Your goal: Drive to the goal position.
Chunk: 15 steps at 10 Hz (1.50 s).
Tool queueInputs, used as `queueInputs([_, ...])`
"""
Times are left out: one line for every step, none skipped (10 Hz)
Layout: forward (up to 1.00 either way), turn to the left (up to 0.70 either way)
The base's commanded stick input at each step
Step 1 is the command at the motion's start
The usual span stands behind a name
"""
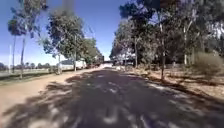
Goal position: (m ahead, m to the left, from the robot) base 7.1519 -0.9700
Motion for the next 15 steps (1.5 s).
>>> queueInputs([1.00,0.00])
queueInputs([1.00,0.00])
queueInputs([1.00,0.00])
queueInputs([1.00,0.00])
queueInputs([1.00,0.00])
queueInputs([1.00,0.00])
queueInputs([1.00,0.00])
queueInputs([1.00,0.00])
queueInputs([1.00,0.00])
queueInputs([1.00,0.00])
queueInputs([1.00,0.00])
queueInputs([1.00,0.00])
queueInputs([1.00,0.00])
queueInputs([1.00,0.00])
queueInputs([1.00,0.00])
